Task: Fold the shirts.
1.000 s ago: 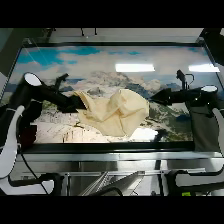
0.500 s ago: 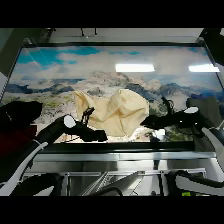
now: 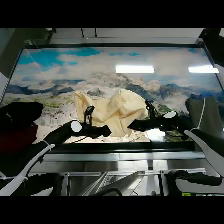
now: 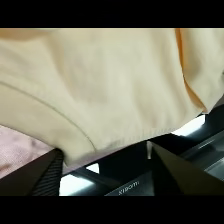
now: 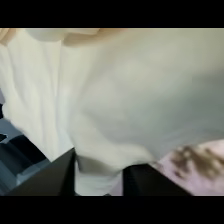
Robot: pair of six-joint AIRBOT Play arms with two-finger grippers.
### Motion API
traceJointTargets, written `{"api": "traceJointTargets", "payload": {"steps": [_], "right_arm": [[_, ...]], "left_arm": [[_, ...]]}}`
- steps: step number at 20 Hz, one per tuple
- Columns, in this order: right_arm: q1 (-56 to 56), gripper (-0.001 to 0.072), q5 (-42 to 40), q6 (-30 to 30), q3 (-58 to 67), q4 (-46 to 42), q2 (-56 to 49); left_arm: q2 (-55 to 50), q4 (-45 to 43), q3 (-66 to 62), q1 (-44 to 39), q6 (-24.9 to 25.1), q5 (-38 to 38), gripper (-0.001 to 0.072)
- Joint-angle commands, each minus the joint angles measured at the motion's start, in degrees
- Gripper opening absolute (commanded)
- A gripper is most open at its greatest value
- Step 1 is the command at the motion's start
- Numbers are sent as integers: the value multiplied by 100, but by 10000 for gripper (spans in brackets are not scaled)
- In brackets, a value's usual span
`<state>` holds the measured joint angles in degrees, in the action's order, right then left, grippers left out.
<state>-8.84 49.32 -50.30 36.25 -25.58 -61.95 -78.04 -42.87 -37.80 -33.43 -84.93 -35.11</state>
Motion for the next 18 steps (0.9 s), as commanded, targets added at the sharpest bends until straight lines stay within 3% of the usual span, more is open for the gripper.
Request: {"api": "traceJointTargets", "payload": {"steps": [1,2,3,4,5,8,14,18], "right_arm": [[-98,163,-66,402,26,529,-22],[-94,145,2,402,50,535,-11],[-92,63,114,404,83,531,20],[-90,25,240,400,114,533,92],[-87,25,380,374,155,533,210],[120,25,1005,192,584,533,813],[1692,25,2227,-551,2264,533,1792],[1222,25,2586,-699,1956,514,1847]], "left_arm": [[-216,260,26,-203,50,247,323],[-214,223,-15,-249,55,297,224],[-216,205,-87,-247,98,273,217],[-214,195,-203,-227,164,157,184],[-208,199,-345,-155,306,-50,14],[140,190,-809,291,595,-831,14],[1764,190,-2192,2188,750,-2216,13],[2262,188,-2194,2498,750,-2594,13]]}}
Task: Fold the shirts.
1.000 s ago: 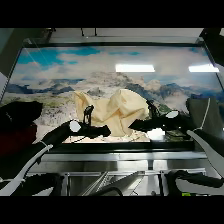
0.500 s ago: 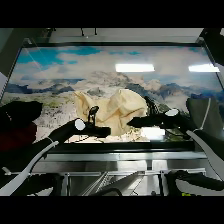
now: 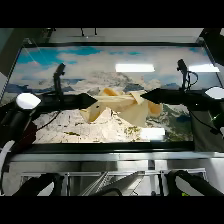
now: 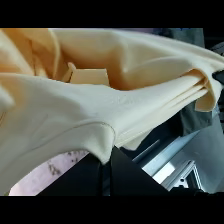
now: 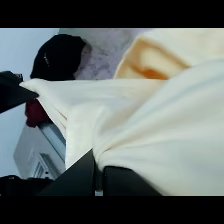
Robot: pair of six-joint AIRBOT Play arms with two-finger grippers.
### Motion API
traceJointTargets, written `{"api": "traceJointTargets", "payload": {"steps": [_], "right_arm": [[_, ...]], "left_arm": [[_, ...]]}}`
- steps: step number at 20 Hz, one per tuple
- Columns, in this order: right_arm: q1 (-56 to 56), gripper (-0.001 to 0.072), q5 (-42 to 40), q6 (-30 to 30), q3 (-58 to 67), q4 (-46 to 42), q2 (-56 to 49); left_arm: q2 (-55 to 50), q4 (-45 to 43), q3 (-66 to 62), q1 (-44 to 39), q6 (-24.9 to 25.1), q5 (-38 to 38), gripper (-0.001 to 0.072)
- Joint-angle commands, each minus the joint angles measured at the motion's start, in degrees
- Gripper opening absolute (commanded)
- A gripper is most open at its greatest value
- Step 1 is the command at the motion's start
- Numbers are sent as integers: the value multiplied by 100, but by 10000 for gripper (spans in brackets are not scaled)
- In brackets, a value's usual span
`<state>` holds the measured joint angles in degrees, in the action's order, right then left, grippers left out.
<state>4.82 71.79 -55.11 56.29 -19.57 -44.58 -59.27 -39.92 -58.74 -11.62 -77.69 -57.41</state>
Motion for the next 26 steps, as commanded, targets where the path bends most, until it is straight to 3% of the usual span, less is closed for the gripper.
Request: {"api": "traceJointTargets", "payload": {"steps": [1,6,11,13,14,15,19,24,26], "right_arm": [[-442,25,278,-223,-278,-81,111],[-2090,25,-669,-328,-1637,-72,94],[-2717,27,-1773,-323,-2398,-74,-214],[-2699,78,-1805,-323,-2409,-81,-396],[-2699,256,-1832,-323,-2409,-94,-474],[-2699,351,-1851,-323,-2409,-96,-546],[-2518,365,-1947,-323,-2356,-114,-616],[-1703,361,-918,-348,-2133,-4,-219],[-1659,360,-892,-345,-2133,-11,-146]], "left_arm": [[442,-105,120,216,28,-348,13],[446,-107,1526,-566,72,214,13],[157,-98,2455,-1126,105,728,13],[-92,-87,2564,-1191,245,745,14],[-232,-87,2553,-1191,293,721,14],[-339,-85,2553,-1189,321,730,14],[-608,-90,2553,-1180,450,660,14],[-634,-83,2553,-868,570,522,14],[-634,-83,2553,-745,608,466,14]]}}
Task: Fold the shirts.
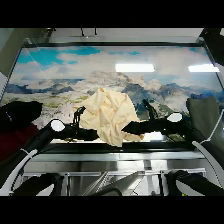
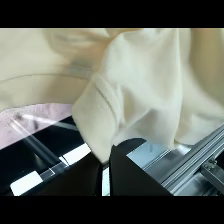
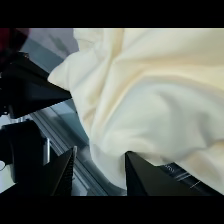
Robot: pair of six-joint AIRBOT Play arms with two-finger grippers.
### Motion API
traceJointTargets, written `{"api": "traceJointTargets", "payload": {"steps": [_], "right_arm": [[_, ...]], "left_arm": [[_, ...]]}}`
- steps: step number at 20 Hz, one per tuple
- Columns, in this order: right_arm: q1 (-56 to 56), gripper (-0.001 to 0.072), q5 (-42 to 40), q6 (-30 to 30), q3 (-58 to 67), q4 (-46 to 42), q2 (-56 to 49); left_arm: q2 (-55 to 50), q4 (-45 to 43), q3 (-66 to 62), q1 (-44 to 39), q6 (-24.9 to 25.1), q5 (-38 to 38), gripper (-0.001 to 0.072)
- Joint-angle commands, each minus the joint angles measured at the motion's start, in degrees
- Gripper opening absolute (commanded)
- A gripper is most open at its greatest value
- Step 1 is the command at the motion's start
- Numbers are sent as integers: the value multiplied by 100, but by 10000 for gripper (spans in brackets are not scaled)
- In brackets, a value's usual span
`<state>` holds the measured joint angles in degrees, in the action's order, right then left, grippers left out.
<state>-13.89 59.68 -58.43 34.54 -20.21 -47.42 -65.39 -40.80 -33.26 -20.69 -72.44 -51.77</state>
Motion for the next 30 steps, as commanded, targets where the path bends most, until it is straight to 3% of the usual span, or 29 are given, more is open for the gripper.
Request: {"api": "traceJointTargets", "payload": {"steps": [1,9,13,15,18,23,28,30], "right_arm": [[201,359,273,-11,39,52,90],[188,359,503,9,42,59,-767],[258,358,1390,-26,138,90,-538],[435,358,1604,-341,146,-389,-258],[570,360,815,-815,140,-1499,52],[555,360,-144,-629,129,-1464,-278],[553,359,-560,529,131,111,-485],[553,359,-575,584,131,420,-511]], "left_arm": [[-22,7,4,175,92,-96,14],[-22,2,4,133,109,-101,14],[-22,0,4,136,114,-160,14],[-22,0,4,208,238,-345,14],[-22,-4,4,367,313,-503,14],[-22,-2,4,455,409,-507,14],[-22,-7,4,455,450,-503,14],[-22,-7,4,455,452,-498,14]]}}
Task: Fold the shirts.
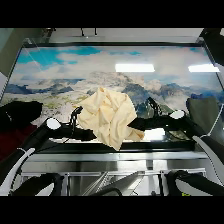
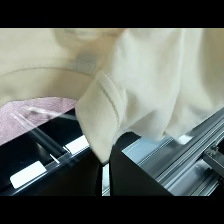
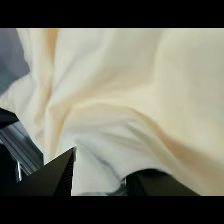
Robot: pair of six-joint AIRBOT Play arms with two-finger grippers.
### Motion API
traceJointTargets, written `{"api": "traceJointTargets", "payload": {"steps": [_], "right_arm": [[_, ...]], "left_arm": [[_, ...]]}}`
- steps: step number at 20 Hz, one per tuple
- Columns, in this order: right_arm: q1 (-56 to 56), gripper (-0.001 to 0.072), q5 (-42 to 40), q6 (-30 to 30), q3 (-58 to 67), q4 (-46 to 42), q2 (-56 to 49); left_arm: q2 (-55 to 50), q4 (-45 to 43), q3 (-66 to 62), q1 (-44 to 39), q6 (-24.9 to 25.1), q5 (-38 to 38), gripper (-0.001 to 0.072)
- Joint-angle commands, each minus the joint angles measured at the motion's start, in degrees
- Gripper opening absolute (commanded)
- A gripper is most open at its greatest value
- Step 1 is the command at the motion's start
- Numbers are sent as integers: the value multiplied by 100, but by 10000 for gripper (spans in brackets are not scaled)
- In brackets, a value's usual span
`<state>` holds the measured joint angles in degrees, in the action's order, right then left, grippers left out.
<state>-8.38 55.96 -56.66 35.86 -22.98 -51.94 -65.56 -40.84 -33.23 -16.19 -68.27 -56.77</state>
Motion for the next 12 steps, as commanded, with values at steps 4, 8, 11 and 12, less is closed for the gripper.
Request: {"api": "traceJointTargets", "payload": {"steps": [4,8,11,12], "right_arm": [[-184,160,505,442,0,811,-127],[-367,25,1432,872,42,1740,26],[295,25,1873,1220,758,2717,450],[651,25,1912,1325,1115,3062,656]], "left_arm": [[-4,7,2,4,35,61,14],[396,446,-125,57,293,-192,13],[1261,501,-1132,717,212,-1010,13],[1582,501,-1593,1080,111,-1217,14]]}}
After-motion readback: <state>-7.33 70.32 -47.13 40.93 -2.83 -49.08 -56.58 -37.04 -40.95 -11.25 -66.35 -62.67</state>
